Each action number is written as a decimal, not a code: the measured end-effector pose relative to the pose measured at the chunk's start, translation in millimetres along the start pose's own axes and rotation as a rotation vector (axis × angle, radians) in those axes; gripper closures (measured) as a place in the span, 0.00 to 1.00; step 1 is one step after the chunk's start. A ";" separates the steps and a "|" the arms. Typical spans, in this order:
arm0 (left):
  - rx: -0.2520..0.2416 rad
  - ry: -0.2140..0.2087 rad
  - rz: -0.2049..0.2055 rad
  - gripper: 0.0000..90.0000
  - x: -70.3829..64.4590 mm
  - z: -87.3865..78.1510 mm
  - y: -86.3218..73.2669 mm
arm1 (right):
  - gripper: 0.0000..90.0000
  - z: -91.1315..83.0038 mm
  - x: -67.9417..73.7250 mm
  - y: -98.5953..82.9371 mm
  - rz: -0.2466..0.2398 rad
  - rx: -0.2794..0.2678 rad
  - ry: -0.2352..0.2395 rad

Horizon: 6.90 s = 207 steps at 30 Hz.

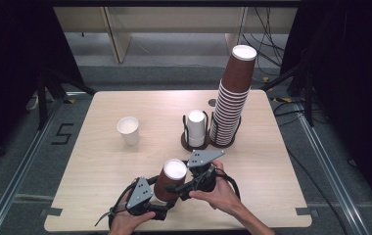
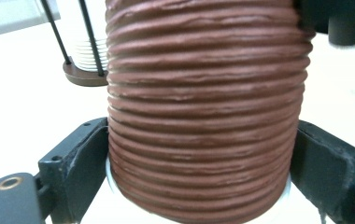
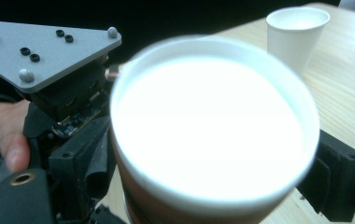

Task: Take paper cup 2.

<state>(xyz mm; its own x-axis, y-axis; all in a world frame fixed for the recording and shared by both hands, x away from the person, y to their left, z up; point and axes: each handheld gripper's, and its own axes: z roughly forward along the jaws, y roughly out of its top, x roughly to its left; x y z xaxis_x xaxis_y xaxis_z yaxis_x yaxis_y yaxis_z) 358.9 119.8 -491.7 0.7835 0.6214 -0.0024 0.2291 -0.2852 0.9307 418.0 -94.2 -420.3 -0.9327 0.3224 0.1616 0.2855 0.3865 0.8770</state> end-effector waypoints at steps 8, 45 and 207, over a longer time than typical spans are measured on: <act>0.082 -0.002 0.097 0.12 -3.5 1.2 0.6 | 0.17 -18.1 -2.2 9.7 -0.016 0.111 0.041; -0.171 -0.016 0.044 0.03 0.7 -7.0 0.0 | 0.27 -33.7 -17.4 11.4 0.150 -0.001 0.152; -0.255 -0.168 -0.115 0.01 -1.3 -25.7 26.1 | 0.26 -14.8 -8.2 -18.2 -0.291 0.252 0.251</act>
<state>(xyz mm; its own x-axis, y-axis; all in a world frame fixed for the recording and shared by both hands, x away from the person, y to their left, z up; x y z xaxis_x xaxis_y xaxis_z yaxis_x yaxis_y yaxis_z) 349.0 130.3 -458.0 0.8501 0.5038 -0.1534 0.1860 -0.0146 0.9824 417.2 -116.7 -430.8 -0.9977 -0.0379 0.0562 0.0192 0.6380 0.7698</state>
